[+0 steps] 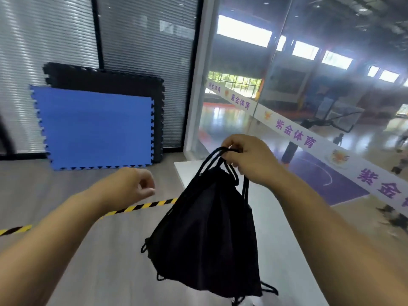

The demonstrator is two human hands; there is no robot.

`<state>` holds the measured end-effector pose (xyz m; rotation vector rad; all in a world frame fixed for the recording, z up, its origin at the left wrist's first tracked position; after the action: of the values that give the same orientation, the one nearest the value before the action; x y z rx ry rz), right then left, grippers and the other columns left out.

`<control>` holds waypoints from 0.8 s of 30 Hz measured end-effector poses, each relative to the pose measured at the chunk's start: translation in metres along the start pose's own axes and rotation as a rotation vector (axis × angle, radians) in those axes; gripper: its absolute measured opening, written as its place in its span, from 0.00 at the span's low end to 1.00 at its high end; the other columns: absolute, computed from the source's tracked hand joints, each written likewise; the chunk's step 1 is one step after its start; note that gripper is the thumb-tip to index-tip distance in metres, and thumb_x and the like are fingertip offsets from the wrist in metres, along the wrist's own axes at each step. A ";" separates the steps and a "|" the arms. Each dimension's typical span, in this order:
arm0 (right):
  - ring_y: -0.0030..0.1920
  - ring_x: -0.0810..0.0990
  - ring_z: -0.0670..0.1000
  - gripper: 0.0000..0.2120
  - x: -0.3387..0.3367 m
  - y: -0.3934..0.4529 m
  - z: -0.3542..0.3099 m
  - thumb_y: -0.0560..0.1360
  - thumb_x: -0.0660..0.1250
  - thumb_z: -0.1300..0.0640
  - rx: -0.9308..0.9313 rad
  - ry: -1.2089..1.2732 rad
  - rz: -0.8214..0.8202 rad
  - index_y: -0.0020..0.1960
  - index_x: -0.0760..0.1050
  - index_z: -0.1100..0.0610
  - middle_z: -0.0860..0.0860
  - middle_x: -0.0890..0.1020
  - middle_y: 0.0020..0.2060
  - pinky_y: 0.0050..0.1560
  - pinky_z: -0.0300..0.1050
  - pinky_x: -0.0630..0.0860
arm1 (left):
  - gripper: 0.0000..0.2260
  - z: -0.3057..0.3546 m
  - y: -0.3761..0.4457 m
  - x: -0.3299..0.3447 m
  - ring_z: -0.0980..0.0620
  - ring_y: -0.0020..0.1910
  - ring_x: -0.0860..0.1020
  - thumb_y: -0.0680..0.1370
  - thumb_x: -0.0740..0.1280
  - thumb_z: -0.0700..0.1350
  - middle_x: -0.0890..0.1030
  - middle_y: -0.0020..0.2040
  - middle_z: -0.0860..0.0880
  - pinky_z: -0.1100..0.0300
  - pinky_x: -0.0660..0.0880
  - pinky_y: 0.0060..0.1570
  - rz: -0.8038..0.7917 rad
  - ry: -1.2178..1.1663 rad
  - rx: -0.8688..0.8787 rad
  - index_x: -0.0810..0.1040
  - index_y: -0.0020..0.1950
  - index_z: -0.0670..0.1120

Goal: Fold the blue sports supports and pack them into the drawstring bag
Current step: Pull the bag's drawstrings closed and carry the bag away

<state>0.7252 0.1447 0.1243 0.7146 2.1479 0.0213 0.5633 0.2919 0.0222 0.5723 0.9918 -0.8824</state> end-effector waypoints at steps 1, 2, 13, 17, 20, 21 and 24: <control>0.31 0.74 0.43 0.07 0.013 0.000 -0.012 0.75 0.67 0.59 -0.038 0.015 -0.040 0.40 0.76 0.49 0.45 0.77 0.30 0.36 0.40 0.69 | 0.03 -0.011 -0.015 -0.002 0.57 0.41 0.78 0.77 0.66 0.49 0.79 0.42 0.56 0.58 0.77 0.46 0.011 0.002 -0.053 0.78 0.45 0.53; 0.32 0.74 0.44 0.09 0.027 0.001 -0.022 0.75 0.67 0.59 -0.072 0.020 -0.078 0.38 0.75 0.47 0.45 0.77 0.30 0.36 0.41 0.70 | 0.03 -0.024 -0.031 -0.004 0.56 0.40 0.78 0.77 0.66 0.49 0.79 0.40 0.56 0.58 0.77 0.44 0.027 0.004 -0.111 0.78 0.44 0.53; 0.40 0.77 0.51 0.03 0.201 -0.028 -0.143 0.77 0.65 0.57 -0.384 -0.028 -0.459 0.46 0.76 0.51 0.48 0.79 0.41 0.42 0.45 0.73 | 0.04 -0.141 -0.267 -0.016 0.56 0.44 0.77 0.76 0.66 0.53 0.78 0.44 0.55 0.58 0.75 0.45 0.143 0.060 -0.673 0.75 0.43 0.54; 0.39 0.75 0.50 0.03 0.262 -0.064 -0.200 0.78 0.64 0.57 -0.469 -0.009 -0.595 0.46 0.76 0.54 0.47 0.77 0.39 0.39 0.42 0.70 | 0.06 -0.168 -0.358 -0.021 0.54 0.45 0.76 0.77 0.65 0.53 0.79 0.46 0.54 0.59 0.73 0.45 0.165 0.085 -0.819 0.77 0.46 0.52; 0.38 0.74 0.50 0.03 0.308 -0.100 -0.249 0.77 0.65 0.58 -0.532 -0.008 -0.669 0.46 0.77 0.54 0.48 0.76 0.38 0.41 0.44 0.71 | 0.06 -0.189 -0.429 -0.026 0.53 0.47 0.76 0.77 0.64 0.53 0.79 0.47 0.54 0.61 0.69 0.39 0.188 0.095 -0.929 0.77 0.48 0.52; 0.37 0.74 0.49 0.03 0.324 -0.113 -0.267 0.77 0.65 0.58 -0.556 -0.011 -0.695 0.45 0.77 0.54 0.48 0.76 0.37 0.40 0.45 0.72 | 0.06 -0.196 -0.455 -0.028 0.54 0.47 0.76 0.77 0.64 0.54 0.79 0.48 0.55 0.62 0.68 0.36 0.198 0.092 -0.971 0.77 0.48 0.52; 0.36 0.74 0.50 0.04 0.371 -0.161 -0.323 0.76 0.66 0.58 -0.626 -0.003 -0.771 0.44 0.78 0.55 0.49 0.77 0.36 0.37 0.45 0.70 | 0.05 -0.216 -0.534 -0.034 0.55 0.45 0.76 0.77 0.64 0.54 0.80 0.47 0.55 0.63 0.70 0.36 0.228 0.057 -1.061 0.77 0.46 0.54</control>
<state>0.2337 0.2687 0.0196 -0.4767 2.1070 0.2651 0.0027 0.1817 -0.0592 -0.2020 1.2510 -0.0601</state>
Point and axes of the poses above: each hand's wrist, its own y-axis towards the middle knuckle, its own x-axis out of the palm, z = x × y, the point moved 10 cm from there along y, towards the middle knuckle
